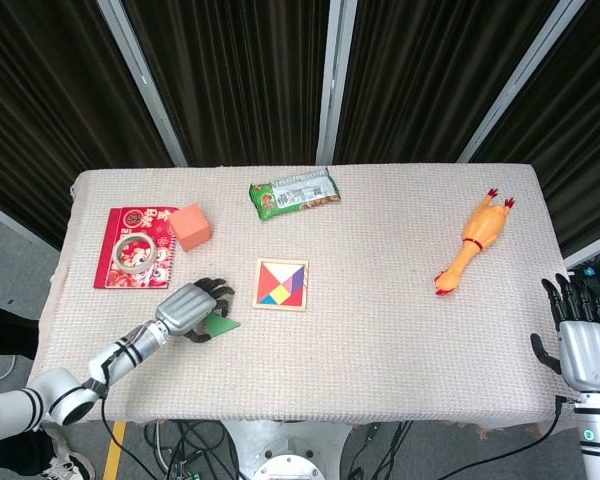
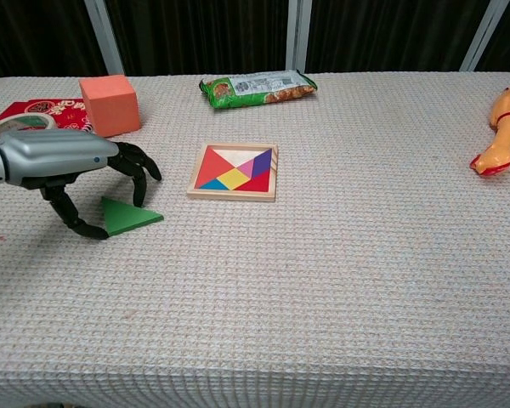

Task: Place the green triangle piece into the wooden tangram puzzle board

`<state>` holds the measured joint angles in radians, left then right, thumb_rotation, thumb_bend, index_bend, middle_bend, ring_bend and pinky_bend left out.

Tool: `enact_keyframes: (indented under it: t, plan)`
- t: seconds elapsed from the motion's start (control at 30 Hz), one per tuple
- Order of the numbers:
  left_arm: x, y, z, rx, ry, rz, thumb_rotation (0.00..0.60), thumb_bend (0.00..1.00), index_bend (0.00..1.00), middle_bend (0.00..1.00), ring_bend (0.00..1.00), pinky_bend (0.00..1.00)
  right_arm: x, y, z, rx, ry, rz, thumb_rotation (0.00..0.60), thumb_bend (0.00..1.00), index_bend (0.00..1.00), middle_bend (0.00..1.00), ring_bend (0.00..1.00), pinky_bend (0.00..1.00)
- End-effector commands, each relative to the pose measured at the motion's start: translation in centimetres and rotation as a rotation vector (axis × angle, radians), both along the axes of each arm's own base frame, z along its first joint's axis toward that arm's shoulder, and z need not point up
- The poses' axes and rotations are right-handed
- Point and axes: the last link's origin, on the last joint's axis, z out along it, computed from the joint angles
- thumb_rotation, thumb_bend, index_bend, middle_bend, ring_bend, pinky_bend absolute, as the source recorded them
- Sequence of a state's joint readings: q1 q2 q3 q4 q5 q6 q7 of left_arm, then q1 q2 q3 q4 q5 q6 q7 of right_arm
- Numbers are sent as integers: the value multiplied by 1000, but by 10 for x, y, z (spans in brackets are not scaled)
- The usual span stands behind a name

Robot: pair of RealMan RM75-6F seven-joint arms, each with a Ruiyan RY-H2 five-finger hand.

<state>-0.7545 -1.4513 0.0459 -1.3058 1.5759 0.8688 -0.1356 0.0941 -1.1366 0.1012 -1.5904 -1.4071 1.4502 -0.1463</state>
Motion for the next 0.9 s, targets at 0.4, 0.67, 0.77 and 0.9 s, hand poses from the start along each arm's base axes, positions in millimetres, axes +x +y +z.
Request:
enact_keyframes:
  t: [0.4,0.67,0.77,0.9]
  plan:
    - [1,0,0,6,-15,10,600,213,461,161,64,175,-3,-1,-1,3,-5,-5,600,266,0,0,0,0]
    - [5,2,4,19,-29,33,600,249,479,163,64,187,-5,-2,0,-1,-7,-12,600,267,0,0,0,0]
    - [7,5,11,39,-28,52,600,249,479,163,64,195,-5,-2,1,-4,-8,-11,600,267,0,0,0,0]
    - [14,5,19,75,-39,72,600,249,480,163,64,198,-5,-3,2,3,-11,-12,600,266,0,0,0,0]
